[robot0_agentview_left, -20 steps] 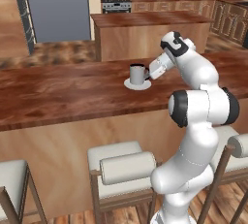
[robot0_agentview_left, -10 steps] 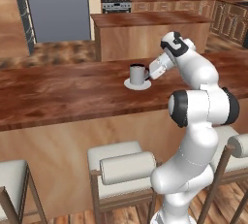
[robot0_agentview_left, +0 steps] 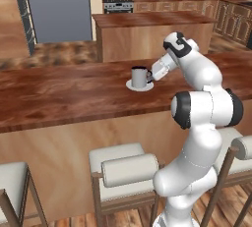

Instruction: Pick the cup of tea, navigate to the dining table, and place it on the saucer.

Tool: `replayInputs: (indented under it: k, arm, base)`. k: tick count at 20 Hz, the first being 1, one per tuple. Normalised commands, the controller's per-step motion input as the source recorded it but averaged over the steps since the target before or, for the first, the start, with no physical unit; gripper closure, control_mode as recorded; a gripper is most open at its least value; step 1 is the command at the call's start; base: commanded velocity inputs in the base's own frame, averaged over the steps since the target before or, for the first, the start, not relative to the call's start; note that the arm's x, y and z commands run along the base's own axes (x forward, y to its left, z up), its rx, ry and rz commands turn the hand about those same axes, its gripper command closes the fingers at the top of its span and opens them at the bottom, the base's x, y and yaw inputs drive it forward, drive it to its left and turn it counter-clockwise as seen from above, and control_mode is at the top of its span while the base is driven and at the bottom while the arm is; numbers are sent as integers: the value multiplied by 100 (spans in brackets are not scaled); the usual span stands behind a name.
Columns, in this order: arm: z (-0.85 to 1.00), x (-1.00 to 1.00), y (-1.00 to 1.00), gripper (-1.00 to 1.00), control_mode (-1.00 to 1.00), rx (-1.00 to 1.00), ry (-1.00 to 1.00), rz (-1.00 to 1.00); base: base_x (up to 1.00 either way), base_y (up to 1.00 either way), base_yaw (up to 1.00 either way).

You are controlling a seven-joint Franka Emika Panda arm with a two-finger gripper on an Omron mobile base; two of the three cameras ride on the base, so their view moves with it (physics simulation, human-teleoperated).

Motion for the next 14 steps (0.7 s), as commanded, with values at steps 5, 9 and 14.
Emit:
replayInputs:
  k: [5,9,14]
  arm:
    - [7,6,-1,-100,-100,0,0,0]
    - [-1,50,-7,-100,-100,0,0,0]
    - [-18,53,-3,-100,-100,0,-4,2]
  base:
    - [0,0,0]
    - [0,0,0]
    - [0,0,0]
